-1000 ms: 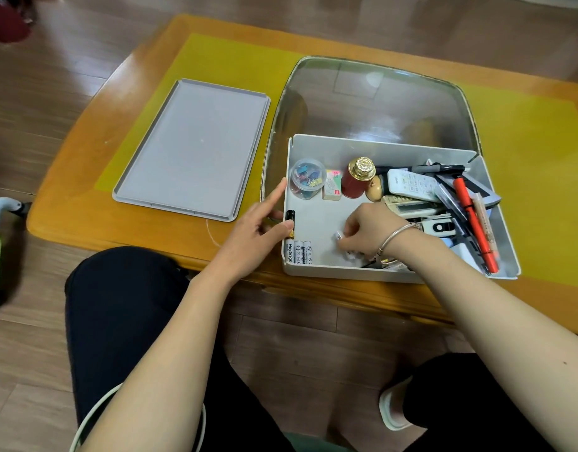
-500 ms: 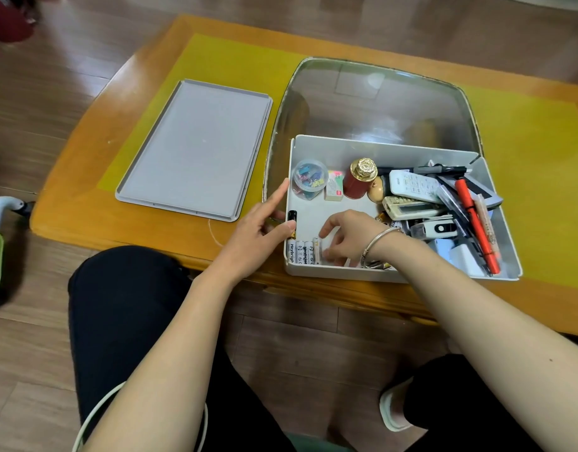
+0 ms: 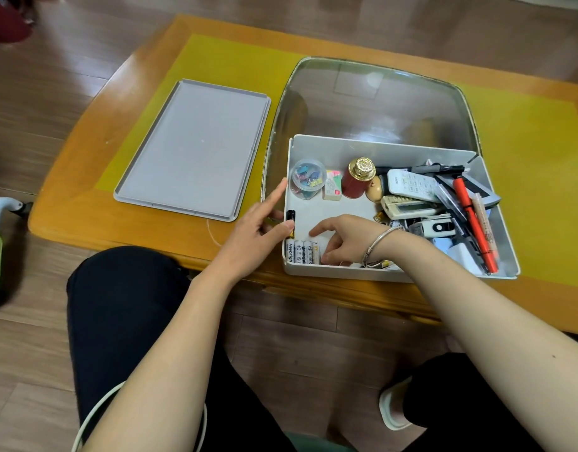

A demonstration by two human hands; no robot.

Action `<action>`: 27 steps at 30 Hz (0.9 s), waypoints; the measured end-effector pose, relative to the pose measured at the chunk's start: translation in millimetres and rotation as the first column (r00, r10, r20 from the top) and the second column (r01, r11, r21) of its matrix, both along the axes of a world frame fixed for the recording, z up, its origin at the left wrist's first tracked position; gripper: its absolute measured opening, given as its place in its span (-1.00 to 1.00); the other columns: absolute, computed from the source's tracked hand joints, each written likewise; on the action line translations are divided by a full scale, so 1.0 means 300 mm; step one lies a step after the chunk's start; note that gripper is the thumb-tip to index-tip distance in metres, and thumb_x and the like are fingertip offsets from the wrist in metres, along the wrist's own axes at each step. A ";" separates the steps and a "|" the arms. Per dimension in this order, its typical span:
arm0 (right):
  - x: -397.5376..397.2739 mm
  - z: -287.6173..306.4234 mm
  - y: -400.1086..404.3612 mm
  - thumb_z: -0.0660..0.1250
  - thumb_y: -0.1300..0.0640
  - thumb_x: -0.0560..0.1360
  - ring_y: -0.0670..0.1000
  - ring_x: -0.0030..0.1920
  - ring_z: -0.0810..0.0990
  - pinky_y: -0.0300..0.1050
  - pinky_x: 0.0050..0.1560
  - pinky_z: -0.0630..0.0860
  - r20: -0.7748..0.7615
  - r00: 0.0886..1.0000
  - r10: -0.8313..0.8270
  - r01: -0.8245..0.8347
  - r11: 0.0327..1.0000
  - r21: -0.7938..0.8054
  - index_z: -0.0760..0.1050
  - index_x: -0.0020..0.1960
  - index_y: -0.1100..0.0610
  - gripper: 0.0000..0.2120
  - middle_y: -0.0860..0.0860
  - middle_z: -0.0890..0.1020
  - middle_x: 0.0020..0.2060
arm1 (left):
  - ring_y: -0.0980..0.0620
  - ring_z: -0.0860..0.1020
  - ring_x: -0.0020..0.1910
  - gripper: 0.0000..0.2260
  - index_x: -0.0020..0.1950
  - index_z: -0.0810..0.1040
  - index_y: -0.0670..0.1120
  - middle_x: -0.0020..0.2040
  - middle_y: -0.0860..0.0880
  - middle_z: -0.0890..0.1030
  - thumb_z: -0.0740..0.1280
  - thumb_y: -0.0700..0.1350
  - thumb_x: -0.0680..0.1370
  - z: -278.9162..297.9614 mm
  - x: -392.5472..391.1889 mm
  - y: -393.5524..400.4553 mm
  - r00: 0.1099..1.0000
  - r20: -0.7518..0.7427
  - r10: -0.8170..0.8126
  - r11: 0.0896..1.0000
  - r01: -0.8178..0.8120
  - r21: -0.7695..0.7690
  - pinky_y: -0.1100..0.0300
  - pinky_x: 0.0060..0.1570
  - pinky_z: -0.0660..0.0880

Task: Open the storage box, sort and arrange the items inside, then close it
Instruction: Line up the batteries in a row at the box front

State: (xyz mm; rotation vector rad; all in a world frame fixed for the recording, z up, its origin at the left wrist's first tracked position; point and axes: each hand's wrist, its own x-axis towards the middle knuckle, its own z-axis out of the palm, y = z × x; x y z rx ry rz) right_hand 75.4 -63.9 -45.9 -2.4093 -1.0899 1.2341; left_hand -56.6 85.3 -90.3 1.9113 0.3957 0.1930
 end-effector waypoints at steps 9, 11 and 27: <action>0.000 0.007 0.006 0.39 0.16 0.46 0.06 -0.15 0.66 -0.07 -0.03 0.60 0.004 0.996 0.090 -0.090 0.995 -0.038 0.38 0.34 0.06 -0.53 -0.03 0.65 -0.16 | 0.02 0.50 0.09 -0.43 0.49 0.08 0.37 0.19 0.00 0.47 0.26 0.01 0.59 0.006 -0.004 0.000 1.000 0.007 -0.012 1.000 0.012 -0.027 0.22 0.06 0.51; 0.000 0.010 0.007 0.38 0.15 0.47 0.03 -0.17 0.65 -0.09 -0.05 0.61 -0.004 0.994 0.108 -0.108 0.993 -0.052 0.37 0.35 0.06 -0.53 -0.05 0.64 -0.16 | 0.01 0.50 0.07 -0.43 0.49 0.08 0.35 0.16 0.00 0.47 0.26 0.01 0.59 0.006 -0.004 -0.001 1.000 0.009 -0.011 1.000 0.011 -0.024 0.24 0.04 0.51; 0.061 -0.005 -0.062 0.27 0.19 0.44 0.15 0.07 0.53 -0.08 -0.07 0.42 0.609 0.784 0.120 -0.057 0.991 -0.122 0.53 0.06 0.07 -0.79 0.09 0.52 0.04 | 0.07 0.48 0.04 -0.44 0.49 0.08 0.37 0.16 0.03 0.46 0.26 0.03 0.59 0.004 -0.005 -0.001 1.000 0.001 0.000 1.000 0.000 -0.028 0.51 -0.12 0.42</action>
